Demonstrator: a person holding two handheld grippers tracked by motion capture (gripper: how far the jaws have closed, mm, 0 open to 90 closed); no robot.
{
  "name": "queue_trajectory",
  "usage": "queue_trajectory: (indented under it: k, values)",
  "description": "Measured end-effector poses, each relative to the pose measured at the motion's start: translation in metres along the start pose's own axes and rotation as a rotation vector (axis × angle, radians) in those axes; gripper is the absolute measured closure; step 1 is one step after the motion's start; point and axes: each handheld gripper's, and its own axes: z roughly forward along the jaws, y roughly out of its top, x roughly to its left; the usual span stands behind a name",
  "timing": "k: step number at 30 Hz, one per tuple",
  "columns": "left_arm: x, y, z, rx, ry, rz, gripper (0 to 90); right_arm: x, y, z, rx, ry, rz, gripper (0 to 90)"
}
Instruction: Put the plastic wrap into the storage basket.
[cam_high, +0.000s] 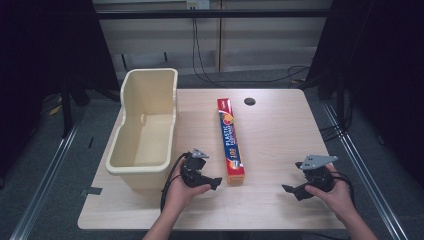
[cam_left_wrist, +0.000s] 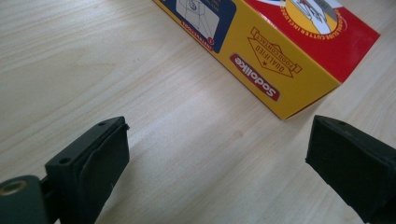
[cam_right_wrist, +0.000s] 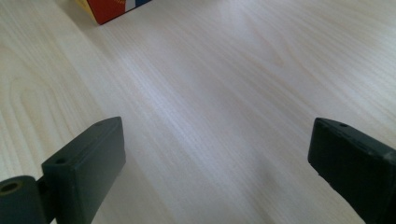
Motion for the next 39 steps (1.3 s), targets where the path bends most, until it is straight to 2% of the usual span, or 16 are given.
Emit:
queue_trajectory:
  k: [5, 7, 17, 21, 25, 26, 28, 30, 34, 36, 39]
  values:
    - [-0.003, 0.007, 0.000, 0.001, -0.007, -0.024, 5.1, 0.000, 0.002, 0.001, 0.003, -0.004, -0.001, 4.0]
    - [-0.004, 0.012, 0.000, 0.007, -0.003, -0.017, 5.1, 0.000, 0.001, 0.000, 0.000, -0.008, -0.003, 4.1]
    - [-0.003, 0.040, 0.000, 0.015, 0.003, -0.046, 3.5, -0.002, -0.002, 0.000, -0.004, -0.006, 0.016, 3.8]
    - [0.000, 0.052, 0.001, 0.004, 0.004, -0.063, 3.2, -0.001, -0.001, 0.000, -0.006, -0.008, 0.020, 3.8]
    - [0.001, 0.063, 0.005, -0.003, 0.000, -0.104, 2.9, 0.001, -0.003, -0.001, 0.004, -0.013, 0.009, 4.0]
    - [0.002, 0.066, 0.006, 0.003, 0.006, -0.101, 2.9, 0.001, -0.003, -0.002, -0.002, -0.016, 0.008, 4.0]
    - [0.002, 0.071, 0.009, -0.004, 0.007, -0.125, 2.2, 0.000, -0.003, -0.005, -0.014, -0.017, 0.020, 3.8]
    - [0.004, 0.076, 0.011, 0.013, 0.009, -0.114, 2.2, 0.000, -0.003, -0.005, -0.015, -0.016, 0.024, 3.9]
    - [0.003, 0.086, 0.016, 0.002, 0.007, -0.142, 2.2, 0.000, -0.001, -0.005, -0.020, -0.022, 0.030, 3.9]
    - [0.003, 0.090, 0.016, 0.010, 0.013, -0.128, 2.2, 0.001, 0.000, -0.003, -0.018, -0.019, 0.017, 4.0]
    - [0.003, 0.095, 0.019, 0.010, 0.016, -0.148, 1.6, 0.002, 0.001, -0.001, -0.007, -0.015, 0.009, 4.1]
